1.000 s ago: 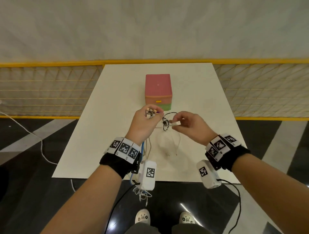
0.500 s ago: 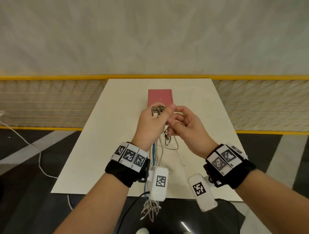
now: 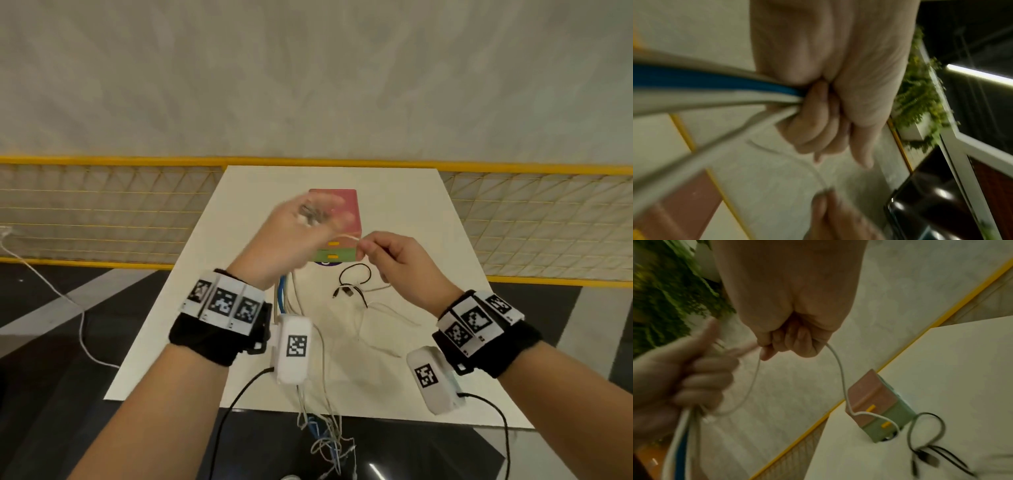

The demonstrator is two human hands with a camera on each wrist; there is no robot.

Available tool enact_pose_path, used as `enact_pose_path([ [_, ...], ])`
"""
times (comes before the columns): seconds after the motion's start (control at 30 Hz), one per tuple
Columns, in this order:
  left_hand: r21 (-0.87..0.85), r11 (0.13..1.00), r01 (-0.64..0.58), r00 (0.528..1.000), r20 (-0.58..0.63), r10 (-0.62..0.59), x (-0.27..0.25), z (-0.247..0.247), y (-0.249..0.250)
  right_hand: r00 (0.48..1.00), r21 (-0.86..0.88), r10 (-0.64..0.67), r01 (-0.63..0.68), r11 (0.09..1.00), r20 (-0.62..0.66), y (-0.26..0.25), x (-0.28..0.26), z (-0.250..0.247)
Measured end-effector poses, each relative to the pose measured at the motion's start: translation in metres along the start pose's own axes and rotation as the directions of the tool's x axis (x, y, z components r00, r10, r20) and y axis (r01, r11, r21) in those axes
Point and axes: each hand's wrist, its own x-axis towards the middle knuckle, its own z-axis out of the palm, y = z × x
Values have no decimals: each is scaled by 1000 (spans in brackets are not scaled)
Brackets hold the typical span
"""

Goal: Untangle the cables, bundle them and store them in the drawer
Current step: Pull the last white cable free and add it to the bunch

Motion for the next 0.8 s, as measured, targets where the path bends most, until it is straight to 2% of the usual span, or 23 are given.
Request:
enact_pose_path([
  [0.03,113,994,-2,998,69,-6,-1,8,-2,999,-5,-39,39,999,-8,-5,4,-1],
  [0.07,174,985,-19,996,87,4,-1,14,-3,997,-16,-72,71,997,-12,-10,9,-4],
  [0.1,184,983,-25,999,48,17,-1,16,-4,995,-34,-100,99,994,-10,-13,13,-7],
  [0.17,82,997,-1,984,-178,15,3,10,-8,993,-80,-122,121,989,-4,-12,18,-17],
  [0.23,-112,994,-10,888,-459,-42,12,-7,-13,995,-158,-96,95,983,5,0,22,-28],
  [0.27,-159,987,-22,830,-553,-70,17,-16,-15,997,-200,-75,77,977,19,6,23,-32],
  [0.3,-152,988,-27,792,-606,-72,19,-22,-17,998,-241,-57,64,968,35,13,25,-34],
  [0.33,-93,995,-42,780,-626,-26,19,-23,-17,997,-275,-50,64,959,56,17,28,-34],
  [0.37,-20,998,-63,796,-604,38,18,-21,-16,996,-303,-57,77,950,75,18,31,-31],
  [0.4,65,993,-93,830,-546,114,15,-14,-13,993,-317,-75,102,943,94,16,36,-27],
  [0.43,129,983,-129,883,-436,173,11,-6,-11,988,-317,-103,134,939,111,10,40,-22],
  [0.47,177,972,-154,927,-314,204,8,3,-9,982,-312,-142,175,934,128,2,44,-16],
  [0.53,332,925,-184,962,-134,239,8,18,-11,964,-312,-218,256,915,152,-12,50,-9],
  [0.6,430,891,-145,965,-138,224,12,19,-11,956,-321,-250,288,902,155,-18,54,-11],
  [0.67,407,903,-135,937,-245,250,16,9,-12,964,-347,-227,261,901,137,-14,54,-20],
  [0.7,379,916,-131,907,-328,266,17,2,-11,973,-362,-192,226,905,127,-6,52,-27],
  [0.8,287,951,-113,759,-592,269,20,-28,-12,988,-408,-87,133,903,129,16,44,-43],
])
